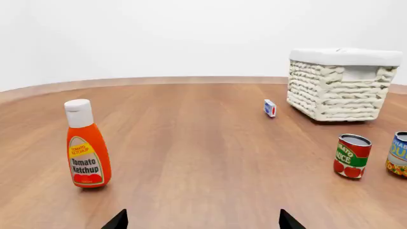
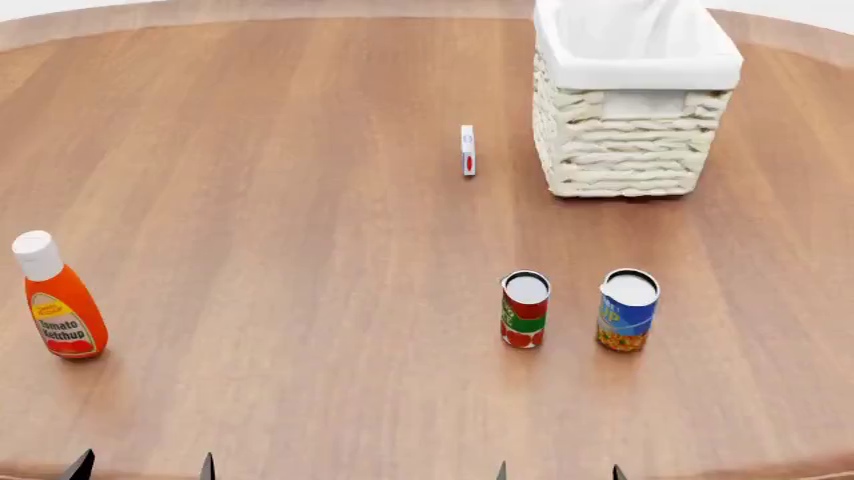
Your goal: Pick up the tomato sauce, and put it in the basket.
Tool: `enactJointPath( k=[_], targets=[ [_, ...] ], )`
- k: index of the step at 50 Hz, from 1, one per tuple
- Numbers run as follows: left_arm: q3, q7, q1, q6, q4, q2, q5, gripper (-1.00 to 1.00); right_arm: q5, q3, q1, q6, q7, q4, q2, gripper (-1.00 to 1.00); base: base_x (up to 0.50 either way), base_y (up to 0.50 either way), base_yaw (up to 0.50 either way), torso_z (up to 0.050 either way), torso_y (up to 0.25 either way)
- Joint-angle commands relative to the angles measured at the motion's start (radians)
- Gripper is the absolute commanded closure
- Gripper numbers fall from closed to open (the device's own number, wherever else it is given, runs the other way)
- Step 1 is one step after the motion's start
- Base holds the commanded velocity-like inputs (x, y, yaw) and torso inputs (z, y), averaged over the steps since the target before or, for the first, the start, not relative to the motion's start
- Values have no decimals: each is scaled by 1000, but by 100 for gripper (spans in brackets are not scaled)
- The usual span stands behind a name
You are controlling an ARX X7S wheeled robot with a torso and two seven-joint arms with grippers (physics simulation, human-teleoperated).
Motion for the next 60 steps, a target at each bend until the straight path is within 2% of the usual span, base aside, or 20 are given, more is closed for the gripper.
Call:
enactJointPath(
  k=[1, 15, 20, 23, 34, 46, 55, 60],
  targets=[
    [52, -52, -5, 12, -14, -44, -44, -100, 12, -16, 3, -11, 16, 14, 12, -100, 0, 0, 0, 0, 0],
    [78, -76, -1, -9, 19, -68, -72, -100, 47, -63, 10, 0, 65, 9, 52, -100, 0, 0, 0, 0, 0],
    [83, -80, 18, -60, 143, -82, -92, -100, -2, -88, -8, -24, 96, -45, 72, -100, 0, 0, 0, 0, 0],
    [75, -77, 36, -38, 250, -89, -117, -100, -14, -96, -17, 14, 106, -121, 79, -100, 0, 0, 0, 0, 0],
    [57, -105, 69, -142, 587, -134, -173, -100, -62, -117, -65, 111, 128, -426, 112, -100, 0, 0, 0, 0, 0],
    [43, -129, 90, -188, 769, -157, -232, -100, -73, -124, -90, 183, 138, -638, 136, -100, 0, 0, 0, 0, 0],
    [14, -148, 91, -194, 826, -170, -271, -100, -96, -134, -102, 188, 149, -729, 154, -100, 0, 0, 0, 0, 0],
    [-15, -164, 89, -211, 879, -185, -297, -100, -105, -128, -117, 216, 149, -870, 164, -100, 0, 0, 0, 0, 0]
  ],
)
